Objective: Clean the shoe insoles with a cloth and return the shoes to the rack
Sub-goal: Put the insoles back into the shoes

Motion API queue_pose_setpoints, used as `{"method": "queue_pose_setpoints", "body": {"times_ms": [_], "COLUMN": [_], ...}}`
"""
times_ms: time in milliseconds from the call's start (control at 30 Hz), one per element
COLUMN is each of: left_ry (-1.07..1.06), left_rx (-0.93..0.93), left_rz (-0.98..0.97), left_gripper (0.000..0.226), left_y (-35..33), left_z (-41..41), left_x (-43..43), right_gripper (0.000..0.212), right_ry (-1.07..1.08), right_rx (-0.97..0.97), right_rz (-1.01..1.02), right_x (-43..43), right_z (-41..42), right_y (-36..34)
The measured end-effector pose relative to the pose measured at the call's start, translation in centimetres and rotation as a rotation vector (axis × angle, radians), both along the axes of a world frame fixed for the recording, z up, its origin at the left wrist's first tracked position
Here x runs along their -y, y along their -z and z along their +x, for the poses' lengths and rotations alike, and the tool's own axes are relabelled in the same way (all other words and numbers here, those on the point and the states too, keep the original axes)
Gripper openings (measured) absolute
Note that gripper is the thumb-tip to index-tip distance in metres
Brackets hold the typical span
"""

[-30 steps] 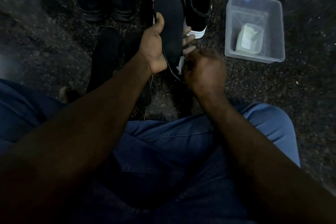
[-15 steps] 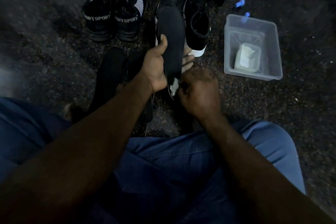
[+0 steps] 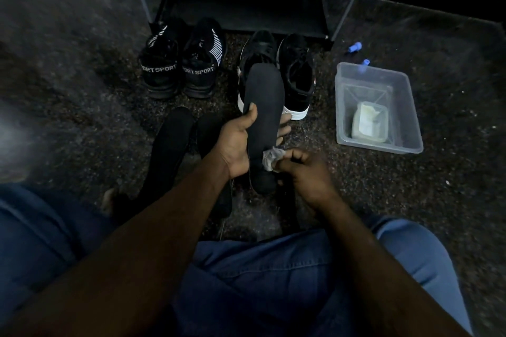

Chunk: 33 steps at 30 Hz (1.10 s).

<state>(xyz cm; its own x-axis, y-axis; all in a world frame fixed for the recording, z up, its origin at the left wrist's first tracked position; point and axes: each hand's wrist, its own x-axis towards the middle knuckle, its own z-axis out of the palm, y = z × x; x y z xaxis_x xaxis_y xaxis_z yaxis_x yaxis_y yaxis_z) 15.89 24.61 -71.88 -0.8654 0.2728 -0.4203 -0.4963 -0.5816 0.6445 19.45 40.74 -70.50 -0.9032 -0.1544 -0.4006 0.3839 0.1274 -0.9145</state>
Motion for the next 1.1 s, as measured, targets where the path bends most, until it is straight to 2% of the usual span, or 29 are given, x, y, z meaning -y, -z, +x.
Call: {"method": "queue_pose_setpoints", "body": {"times_ms": [233,333,433,500,600,833,967,1100], "left_ry": [-0.068,-0.075,-0.076,-0.049,-0.073,-0.090,-0.105,-0.094], "left_rx": [-0.013,-0.015,-0.047,-0.074,-0.090,-0.054,0.006,-0.030], "left_rz": [0.134,0.079,0.040,0.083,0.138,0.060,-0.001,-0.009], "left_gripper": [0.058,0.057,0.060,0.067,0.067,0.049,0.048,0.054], "left_y": [-2.1,-2.3,-2.1,-2.0,-1.6,-1.8,-1.6,-1.7], "left_z": [-0.8,-1.0,-0.9,-0.8,-0.9,-0.6,-0.4,-0.1], "left_x": [2.0,2.1,2.3,2.0,1.1,-0.5,-0.6,-0.6], "right_gripper": [0.023,0.023,0.019,0.013,0.018,0.022,0.023,0.018], "right_ry": [-0.201,-0.049,0.275,0.346,0.245,0.121,0.032,-0.045], "right_rx": [0.079,0.044,-0.075,-0.208,-0.466,-0.920,-1.040,-1.093], "right_rz": [0.114,0.145,0.124,0.166,0.334,0.511,0.645,0.838], "right_x": [-1.4,-1.6,-2.3,-2.2,-0.8,5.0,5.4,3.9], "right_z": [0.1,-0.4,-1.4,-2.2,-3.2,-4.4,-5.2,-6.2], "right_y": [0.3,-0.5,-1.6,-1.9,-2.6,-3.9,-2.9,-2.8]}}
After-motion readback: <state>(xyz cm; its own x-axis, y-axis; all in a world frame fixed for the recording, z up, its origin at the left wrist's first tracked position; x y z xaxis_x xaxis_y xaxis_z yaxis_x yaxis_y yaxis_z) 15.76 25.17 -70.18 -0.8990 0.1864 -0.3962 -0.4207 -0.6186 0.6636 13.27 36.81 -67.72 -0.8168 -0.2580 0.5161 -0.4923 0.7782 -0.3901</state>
